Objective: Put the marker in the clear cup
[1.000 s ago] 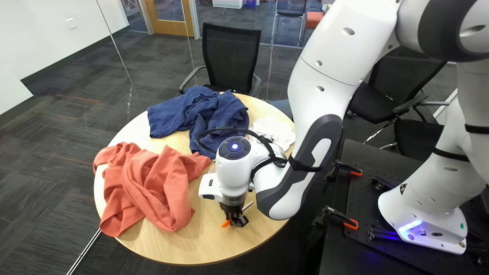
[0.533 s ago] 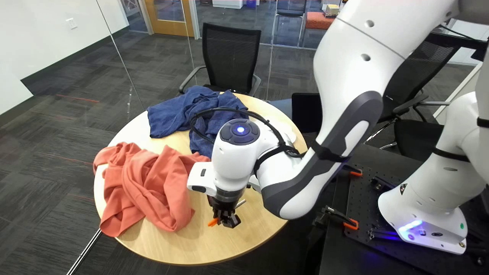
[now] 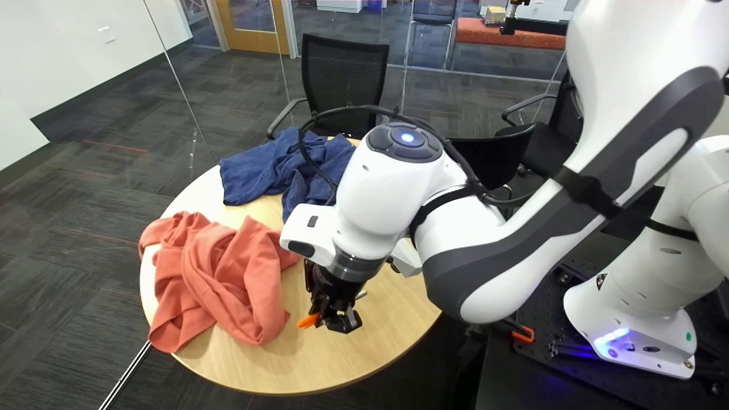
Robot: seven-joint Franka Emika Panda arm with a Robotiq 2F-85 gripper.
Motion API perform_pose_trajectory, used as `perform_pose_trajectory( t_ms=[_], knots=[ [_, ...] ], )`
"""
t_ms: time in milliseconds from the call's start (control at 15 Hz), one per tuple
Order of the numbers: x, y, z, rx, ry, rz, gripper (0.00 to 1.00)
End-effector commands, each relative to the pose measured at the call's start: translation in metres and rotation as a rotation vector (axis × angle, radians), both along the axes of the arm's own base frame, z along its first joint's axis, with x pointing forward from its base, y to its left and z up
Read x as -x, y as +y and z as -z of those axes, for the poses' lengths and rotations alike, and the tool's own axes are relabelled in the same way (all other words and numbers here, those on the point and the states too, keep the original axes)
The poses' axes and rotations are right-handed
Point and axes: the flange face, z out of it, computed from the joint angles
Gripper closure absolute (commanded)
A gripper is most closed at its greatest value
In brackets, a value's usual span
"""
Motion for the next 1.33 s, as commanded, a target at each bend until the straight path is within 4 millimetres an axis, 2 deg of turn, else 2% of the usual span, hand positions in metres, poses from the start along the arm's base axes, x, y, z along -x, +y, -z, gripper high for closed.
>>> perform_pose_trajectory(
  t_ms=[0, 267, 867, 1067, 1267],
  knots=[
    [0.009, -0.022, -0.029, -0.050, -0.096, 0.026, 0.96],
    [0.003, -0.034, -0.041, -0.120, -0.215, 0.037, 0.96],
    [-0.017, -0.037, -0.057, -0.205, -0.308, 0.075, 0.96],
    [-0.027, -0.047, -0.062, -0.229, -0.318, 0.095, 0.96],
    [-0.035, -0.066, -0.063, -0.254, -0.315, 0.126, 0.96]
  ],
)
